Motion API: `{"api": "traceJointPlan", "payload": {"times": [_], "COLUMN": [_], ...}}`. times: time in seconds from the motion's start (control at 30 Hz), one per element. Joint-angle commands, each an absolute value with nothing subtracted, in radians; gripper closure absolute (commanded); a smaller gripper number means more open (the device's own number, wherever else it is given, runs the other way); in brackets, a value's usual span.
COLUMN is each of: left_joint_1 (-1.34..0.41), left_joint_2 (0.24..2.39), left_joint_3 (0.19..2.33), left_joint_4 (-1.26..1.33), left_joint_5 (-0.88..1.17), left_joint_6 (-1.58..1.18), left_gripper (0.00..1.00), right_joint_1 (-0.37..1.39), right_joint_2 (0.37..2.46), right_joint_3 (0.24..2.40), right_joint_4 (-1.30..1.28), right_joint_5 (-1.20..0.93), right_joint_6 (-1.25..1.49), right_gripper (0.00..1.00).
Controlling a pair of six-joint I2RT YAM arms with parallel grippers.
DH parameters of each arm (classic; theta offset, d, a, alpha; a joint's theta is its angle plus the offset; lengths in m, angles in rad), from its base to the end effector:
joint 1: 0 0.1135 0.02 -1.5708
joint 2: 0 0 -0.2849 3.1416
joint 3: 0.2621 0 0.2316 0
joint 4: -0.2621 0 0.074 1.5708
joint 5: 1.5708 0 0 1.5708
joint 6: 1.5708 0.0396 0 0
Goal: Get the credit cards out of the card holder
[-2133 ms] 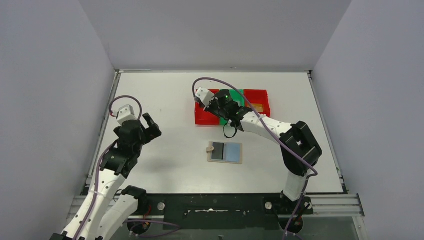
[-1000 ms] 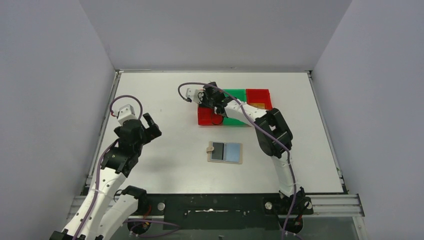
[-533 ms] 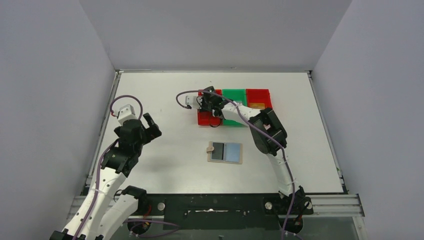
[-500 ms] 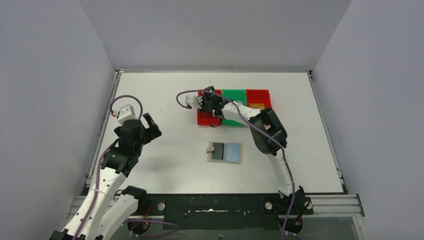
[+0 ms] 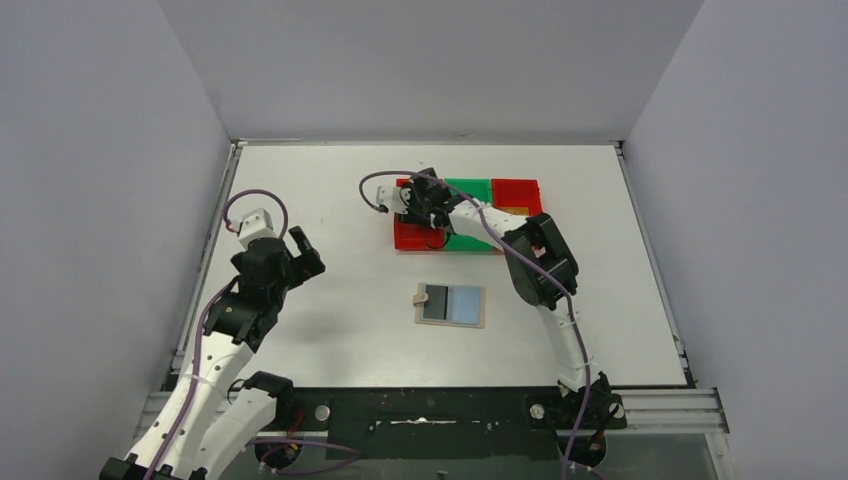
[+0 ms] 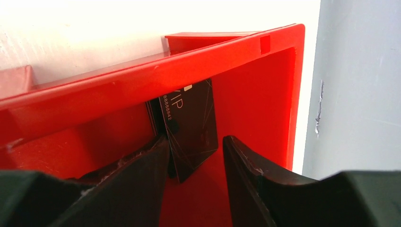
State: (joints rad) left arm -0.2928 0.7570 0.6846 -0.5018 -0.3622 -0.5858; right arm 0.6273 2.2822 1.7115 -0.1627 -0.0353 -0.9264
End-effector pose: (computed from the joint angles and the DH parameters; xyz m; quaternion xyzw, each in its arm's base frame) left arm 0.1319 -0.0251 0.2925 -0.2113 0.8422 -0.0568 0.4928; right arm 0.4129 0.3011 0.1829 -0.6455 0.6464 -0.0446 0.4044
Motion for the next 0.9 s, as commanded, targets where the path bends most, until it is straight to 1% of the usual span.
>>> {"api": "traceJointPlan", "payload": {"times": [0.0,0.37,0.5,0.6,0.73,0.87], "left_joint_1": [-0.290,-0.289,-0.289,-0.290,-0.289,-0.289], "left_joint_2": [0.759,0.767,0.770,0.770,0.768,0.768], "left_joint_3": [0.702,0.703,0.703,0.704,0.705,0.705], "left_joint_4": [-0.479,-0.479,-0.479,-0.481,-0.480,-0.480], "left_joint_5": [-0.352,-0.344,-0.342,-0.343,-0.346,-0.346], "left_joint_6": [-0.566,-0.564,-0.563,-0.563,-0.562,-0.563], "left_gripper": [0.06,0.07,0.06,0.06,0.06,0.06], "right_joint_1": [0.615,0.607,0.607,0.607,0.605,0.587], "right_joint_2": [2.214,2.144,2.097,2.030,1.864,1.620], "right_joint_3": [1.731,1.689,1.648,1.603,1.438,1.193], "right_joint_4": [-0.179,-0.115,-0.076,-0.029,0.153,0.251], "right_joint_5": [-0.066,-0.124,-0.144,-0.182,-0.115,-0.033], "right_joint_6": [-0.894,-0.822,-0.795,-0.720,-0.507,-0.124], "right_gripper": [0.52,0.46,0.45,0.45,0.41,0.38]}}
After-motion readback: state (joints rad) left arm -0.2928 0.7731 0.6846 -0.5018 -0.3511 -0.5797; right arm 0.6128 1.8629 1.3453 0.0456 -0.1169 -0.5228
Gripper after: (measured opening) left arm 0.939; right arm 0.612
